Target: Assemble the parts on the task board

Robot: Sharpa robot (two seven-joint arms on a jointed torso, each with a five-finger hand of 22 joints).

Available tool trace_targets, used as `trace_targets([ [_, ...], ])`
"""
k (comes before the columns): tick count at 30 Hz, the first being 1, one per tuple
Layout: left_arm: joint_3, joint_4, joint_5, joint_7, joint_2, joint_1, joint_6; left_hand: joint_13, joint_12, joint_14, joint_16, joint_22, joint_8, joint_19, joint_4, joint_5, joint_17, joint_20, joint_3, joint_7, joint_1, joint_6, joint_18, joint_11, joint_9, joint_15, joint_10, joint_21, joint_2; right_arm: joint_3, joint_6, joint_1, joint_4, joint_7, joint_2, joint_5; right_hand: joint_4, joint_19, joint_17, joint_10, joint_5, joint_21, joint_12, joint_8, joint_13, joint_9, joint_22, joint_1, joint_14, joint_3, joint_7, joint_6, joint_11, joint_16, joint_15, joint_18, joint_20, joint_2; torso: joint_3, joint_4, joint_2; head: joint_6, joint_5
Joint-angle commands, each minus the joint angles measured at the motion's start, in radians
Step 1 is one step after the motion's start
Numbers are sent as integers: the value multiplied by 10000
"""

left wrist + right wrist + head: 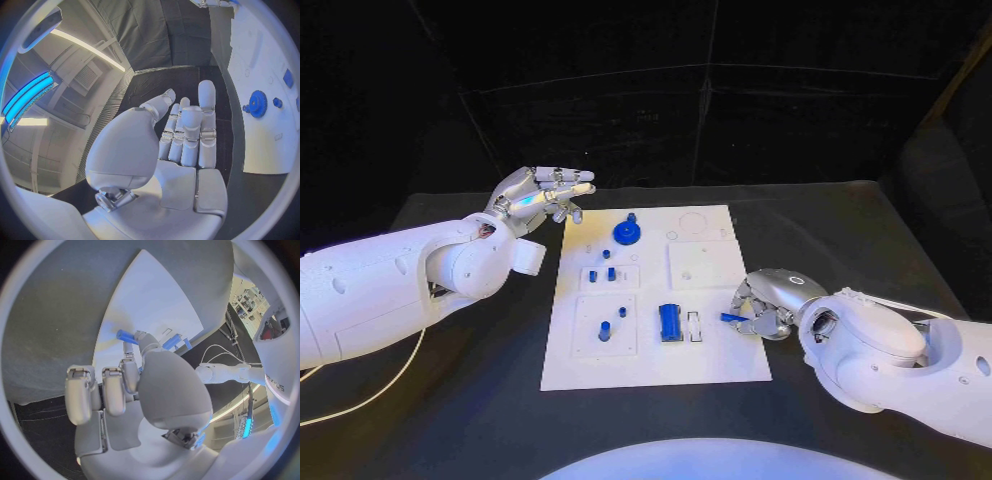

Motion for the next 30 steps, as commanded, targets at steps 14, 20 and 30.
trace_targets([
  [14,7,90,26,68,-56,12,89,-15,29,-69,-32,-11,36,-42,-2,-19,-15,26,-38,-24,6,-61,140,5,-8,-24,-99,-57,93,8,-1770,18,188,-130,418,997,402,1037,1662,145,-488,30,122,26,33,220,2635,-756,841,923,-64,238,-77,51,-48,-151,-107,-652,-2,-1,8,-33,27],
  [20,7,117,26,65,-63,13,84,-15,29,-69,-32,-11,36,-42,-2,-19,-15,26,-38,-24,6,-61,140,5,-8,-24,-99,-57,93,8,-1534,18,40,-118,756,1593,504,1037,1716,200,-102,30,202,71,97,274,2635,-954,853,963,-99,305,-102,85,-65,-151,-121,-779,-2,-2,10,-39,18],
  [30,7,151,26,57,-75,16,86,-15,29,-69,-32,-11,36,-42,-2,-19,-15,26,-38,-24,6,-61,140,5,-8,-24,-99,-57,93,7,-596,18,-201,-208,1111,1880,804,1037,1839,392,-162,30,482,242,306,419,2635,-1404,879,915,-232,579,-203,166,-137,-151,-173,-723,-10,9,1,-87,18],
])
